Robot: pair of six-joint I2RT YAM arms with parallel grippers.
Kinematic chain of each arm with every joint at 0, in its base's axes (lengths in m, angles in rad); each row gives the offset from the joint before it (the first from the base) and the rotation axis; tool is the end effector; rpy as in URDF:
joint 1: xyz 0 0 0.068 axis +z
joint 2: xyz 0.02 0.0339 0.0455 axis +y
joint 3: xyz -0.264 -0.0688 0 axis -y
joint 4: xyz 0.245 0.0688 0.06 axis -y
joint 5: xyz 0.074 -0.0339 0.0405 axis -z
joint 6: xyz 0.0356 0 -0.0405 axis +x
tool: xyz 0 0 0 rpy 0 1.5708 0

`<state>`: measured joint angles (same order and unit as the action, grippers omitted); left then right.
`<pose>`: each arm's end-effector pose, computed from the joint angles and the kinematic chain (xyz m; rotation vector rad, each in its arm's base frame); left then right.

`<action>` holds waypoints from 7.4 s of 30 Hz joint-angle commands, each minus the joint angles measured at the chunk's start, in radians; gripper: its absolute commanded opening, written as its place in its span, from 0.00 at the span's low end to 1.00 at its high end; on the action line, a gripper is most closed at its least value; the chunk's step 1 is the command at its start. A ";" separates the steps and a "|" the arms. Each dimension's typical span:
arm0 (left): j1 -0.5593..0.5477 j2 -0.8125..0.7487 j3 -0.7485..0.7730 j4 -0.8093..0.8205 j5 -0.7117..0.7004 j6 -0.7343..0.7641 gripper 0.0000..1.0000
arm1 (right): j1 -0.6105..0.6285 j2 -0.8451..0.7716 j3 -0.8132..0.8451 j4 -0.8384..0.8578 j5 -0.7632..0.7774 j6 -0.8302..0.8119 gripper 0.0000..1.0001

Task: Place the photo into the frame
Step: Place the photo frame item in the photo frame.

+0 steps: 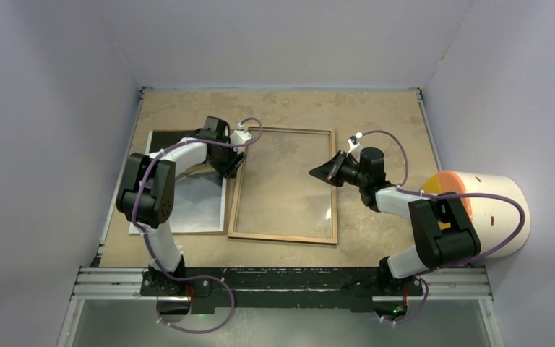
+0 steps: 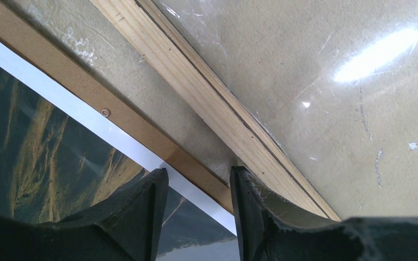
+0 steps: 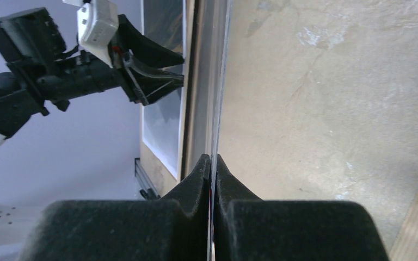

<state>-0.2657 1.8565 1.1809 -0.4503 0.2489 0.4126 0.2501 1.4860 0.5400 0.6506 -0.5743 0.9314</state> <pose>0.3545 -0.1056 0.1625 0.9583 2.4896 -0.2884 0.2752 0.0903 0.1827 0.2555 2.0297 1.3149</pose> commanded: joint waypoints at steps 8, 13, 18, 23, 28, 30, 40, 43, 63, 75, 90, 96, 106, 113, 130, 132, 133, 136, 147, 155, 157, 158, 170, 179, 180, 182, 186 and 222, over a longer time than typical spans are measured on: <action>-0.020 0.044 -0.064 -0.049 0.130 -0.008 0.46 | 0.066 -0.057 0.022 0.103 0.007 0.137 0.00; -0.020 0.046 -0.072 -0.053 0.151 -0.003 0.43 | 0.073 -0.094 0.019 0.076 0.032 0.155 0.00; -0.020 0.039 -0.078 -0.059 0.162 0.006 0.42 | 0.079 -0.111 0.040 0.049 0.048 0.175 0.00; -0.020 0.034 -0.069 -0.069 0.174 0.006 0.40 | 0.086 -0.088 0.043 0.062 0.057 0.194 0.00; -0.020 0.036 -0.070 -0.076 0.179 0.013 0.40 | 0.110 -0.079 0.067 0.072 0.050 0.200 0.00; -0.020 0.038 -0.069 -0.077 0.182 0.012 0.40 | 0.121 -0.077 0.081 0.070 0.048 0.199 0.00; -0.018 0.036 -0.068 -0.074 0.174 0.016 0.39 | 0.146 -0.051 0.097 0.103 0.032 0.230 0.00; -0.018 0.037 -0.070 -0.072 0.172 0.013 0.39 | 0.147 -0.044 0.100 0.094 0.034 0.230 0.00; -0.018 0.021 -0.078 -0.055 0.146 0.008 0.37 | 0.140 -0.076 0.060 -0.041 0.050 0.125 0.07; -0.018 0.027 -0.075 -0.051 0.129 0.002 0.37 | 0.104 -0.093 0.108 -0.132 0.029 0.047 0.26; -0.018 0.031 -0.075 -0.049 0.124 -0.004 0.37 | 0.071 -0.038 0.135 -0.162 -0.014 -0.006 0.37; -0.018 0.034 -0.073 -0.045 0.122 -0.004 0.37 | 0.046 -0.020 0.170 -0.221 -0.036 -0.067 0.48; -0.018 0.029 -0.076 -0.048 0.117 0.002 0.37 | 0.045 0.021 0.142 -0.143 -0.032 -0.045 0.56; -0.018 0.030 -0.076 -0.048 0.120 0.003 0.37 | 0.048 0.022 0.184 -0.253 0.027 -0.112 0.79; -0.018 0.030 -0.082 -0.050 0.118 0.009 0.36 | 0.080 0.074 0.252 -0.396 0.174 -0.183 0.99; -0.018 0.030 -0.083 -0.050 0.119 0.009 0.36 | 0.085 0.077 0.267 -0.427 0.208 -0.201 0.99; -0.018 0.030 -0.083 -0.051 0.122 0.010 0.36 | 0.087 0.075 0.273 -0.441 0.229 -0.210 0.99; -0.018 0.032 -0.082 -0.051 0.124 0.010 0.36 | 0.093 0.067 0.275 -0.455 0.272 -0.230 0.99; -0.018 0.040 -0.079 -0.053 0.122 0.013 0.36 | 0.104 0.096 0.332 -0.550 0.357 -0.298 0.99; -0.018 0.045 -0.069 -0.056 0.127 0.014 0.36 | 0.106 0.100 0.353 -0.589 0.385 -0.327 0.99; -0.018 0.044 -0.069 -0.057 0.127 0.014 0.35 | 0.106 0.106 0.358 -0.603 0.394 -0.331 0.99; -0.018 0.044 -0.069 -0.059 0.127 0.016 0.36 | 0.106 0.110 0.361 -0.610 0.399 -0.332 0.99; -0.018 0.043 -0.073 -0.056 0.130 0.018 0.35 | 0.147 0.135 0.411 -0.648 0.416 -0.335 0.99; -0.018 0.039 -0.078 -0.054 0.131 0.023 0.35 | 0.165 0.129 0.456 -0.721 0.421 -0.381 0.99; -0.018 0.038 -0.079 -0.053 0.131 0.023 0.35 | 0.175 0.135 0.463 -0.725 0.422 -0.386 0.99; -0.018 0.038 -0.078 -0.054 0.132 0.022 0.35 | 0.196 0.145 0.481 -0.735 0.430 -0.395 0.99; -0.018 0.037 -0.076 -0.059 0.130 0.026 0.35 | 0.238 0.171 0.545 -0.809 0.475 -0.434 0.99; -0.018 0.018 -0.090 -0.078 0.105 0.041 0.33 | 0.270 0.149 0.616 -1.022 0.651 -0.568 0.99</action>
<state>-0.2642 1.8408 1.1469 -0.4076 0.2996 0.4603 0.5167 1.6867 1.1435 -0.3546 0.0803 0.3878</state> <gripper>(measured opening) 0.333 0.987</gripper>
